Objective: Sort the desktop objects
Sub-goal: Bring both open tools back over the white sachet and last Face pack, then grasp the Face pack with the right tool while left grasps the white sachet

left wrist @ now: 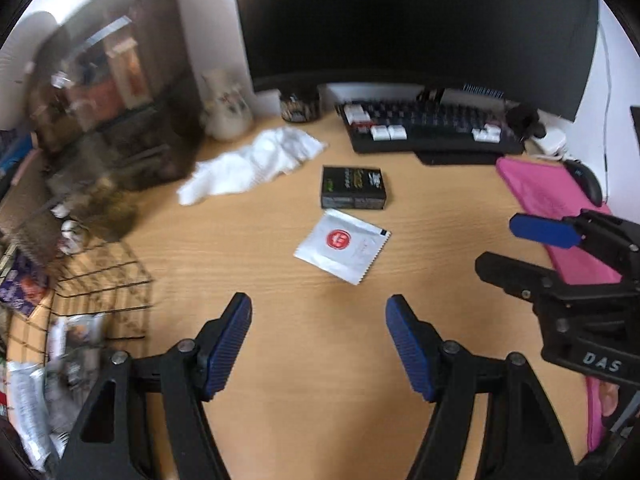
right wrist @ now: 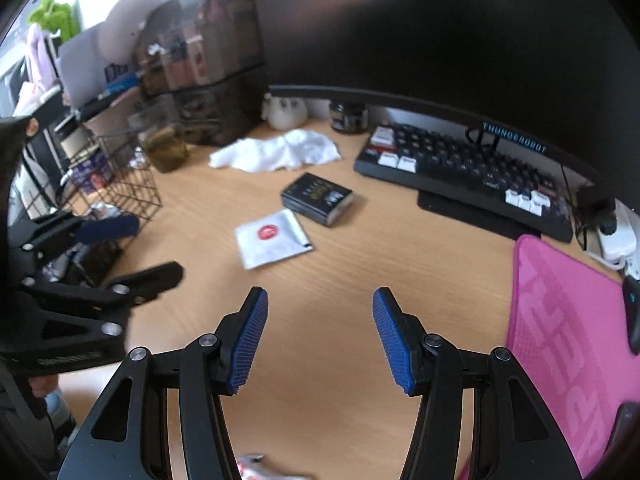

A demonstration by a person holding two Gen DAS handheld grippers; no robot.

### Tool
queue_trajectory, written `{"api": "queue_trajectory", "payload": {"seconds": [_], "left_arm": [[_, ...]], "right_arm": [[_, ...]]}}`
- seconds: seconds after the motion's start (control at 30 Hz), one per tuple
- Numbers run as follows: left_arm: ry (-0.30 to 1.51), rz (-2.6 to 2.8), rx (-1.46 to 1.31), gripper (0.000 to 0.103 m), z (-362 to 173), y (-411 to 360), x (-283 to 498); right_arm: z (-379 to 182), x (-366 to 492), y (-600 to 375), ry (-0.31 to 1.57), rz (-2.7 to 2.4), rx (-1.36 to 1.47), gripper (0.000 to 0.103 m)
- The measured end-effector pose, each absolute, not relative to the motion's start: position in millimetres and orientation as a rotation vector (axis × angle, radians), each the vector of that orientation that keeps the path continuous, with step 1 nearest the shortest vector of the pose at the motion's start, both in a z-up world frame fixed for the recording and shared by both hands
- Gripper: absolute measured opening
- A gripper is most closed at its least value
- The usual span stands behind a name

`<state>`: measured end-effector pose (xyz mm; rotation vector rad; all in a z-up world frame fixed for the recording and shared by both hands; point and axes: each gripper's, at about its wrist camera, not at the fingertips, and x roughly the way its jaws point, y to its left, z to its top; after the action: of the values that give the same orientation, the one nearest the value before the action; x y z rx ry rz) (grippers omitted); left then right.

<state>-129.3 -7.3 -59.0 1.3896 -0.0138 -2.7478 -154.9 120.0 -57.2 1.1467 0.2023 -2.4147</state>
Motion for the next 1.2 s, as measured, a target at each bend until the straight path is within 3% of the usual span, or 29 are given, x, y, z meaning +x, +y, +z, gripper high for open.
{"api": "queue_trajectory", "payload": {"seconds": [0.43, 0.63, 0.73, 1.07, 1.2], "left_arm": [[0.137, -2.649, 1.478, 0.074, -86.0, -37.7, -212.4], [0.095, -2.596, 1.532, 0.074, -101.3, -46.6, -226.6], [0.095, -2.603, 1.527, 0.074, -101.0, -48.4, -224.9], [0.027, -2.604, 1.504, 0.074, -94.6, -45.7, -193.9], [0.023, -2.607, 1.495, 0.074, -93.4, -46.5, -181.8]], "right_arm": [[-74.8, -260.2, 85.6, 0.24, -2.377, 1.234, 0.054], [-89.7, -300.6, 59.1, 0.267, -2.351, 1.268, 0.054], [-99.1, -304.8, 46.4, 0.334, -2.342, 1.282, 0.049], [-110.7, -268.7, 73.3, 0.331, -2.308, 1.374, 0.049], [-107.1, -250.9, 83.0, 0.351, -2.346, 1.346, 0.043]]}}
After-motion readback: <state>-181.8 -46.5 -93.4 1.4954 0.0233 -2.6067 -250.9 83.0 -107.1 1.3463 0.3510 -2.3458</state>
